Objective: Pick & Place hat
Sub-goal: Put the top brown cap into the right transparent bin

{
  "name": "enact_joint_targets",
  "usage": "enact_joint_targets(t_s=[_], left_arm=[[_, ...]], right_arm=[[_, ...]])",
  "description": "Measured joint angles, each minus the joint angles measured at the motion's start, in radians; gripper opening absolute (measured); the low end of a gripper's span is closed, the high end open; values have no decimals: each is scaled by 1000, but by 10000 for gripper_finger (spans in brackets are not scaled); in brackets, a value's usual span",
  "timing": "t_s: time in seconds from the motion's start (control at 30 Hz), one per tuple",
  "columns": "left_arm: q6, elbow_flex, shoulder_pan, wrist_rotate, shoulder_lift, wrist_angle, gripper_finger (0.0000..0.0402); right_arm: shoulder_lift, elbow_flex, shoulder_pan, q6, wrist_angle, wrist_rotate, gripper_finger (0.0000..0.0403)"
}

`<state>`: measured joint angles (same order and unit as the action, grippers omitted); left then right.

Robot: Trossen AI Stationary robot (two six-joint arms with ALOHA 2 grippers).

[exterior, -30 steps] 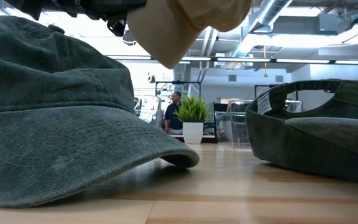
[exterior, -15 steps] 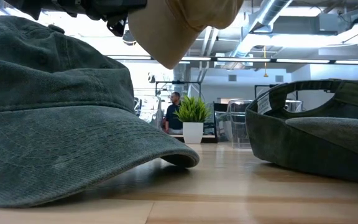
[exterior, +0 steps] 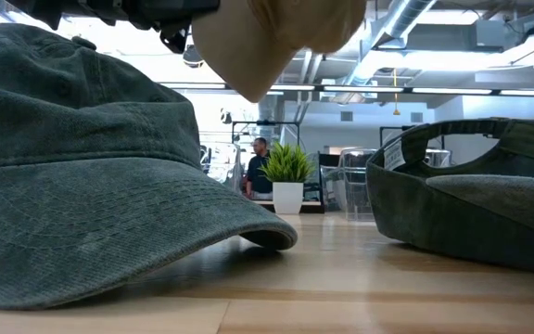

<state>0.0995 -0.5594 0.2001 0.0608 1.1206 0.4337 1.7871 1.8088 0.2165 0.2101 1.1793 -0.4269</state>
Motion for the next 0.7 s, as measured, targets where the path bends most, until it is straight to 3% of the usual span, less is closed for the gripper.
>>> enact_joint_targets(t_s=[0.2,0.53,0.7], left_arm=[[0,0,1,-5,0,-5,17],[1,0,0,-2,0,-6,17],[1,0,0,-4,0,-6,17]], right_arm=[[17,0,-2,-89,-1,161,0],[-94,0,63,-132,-17,352,0],[-153,0,85,-133,-12,383,0]])
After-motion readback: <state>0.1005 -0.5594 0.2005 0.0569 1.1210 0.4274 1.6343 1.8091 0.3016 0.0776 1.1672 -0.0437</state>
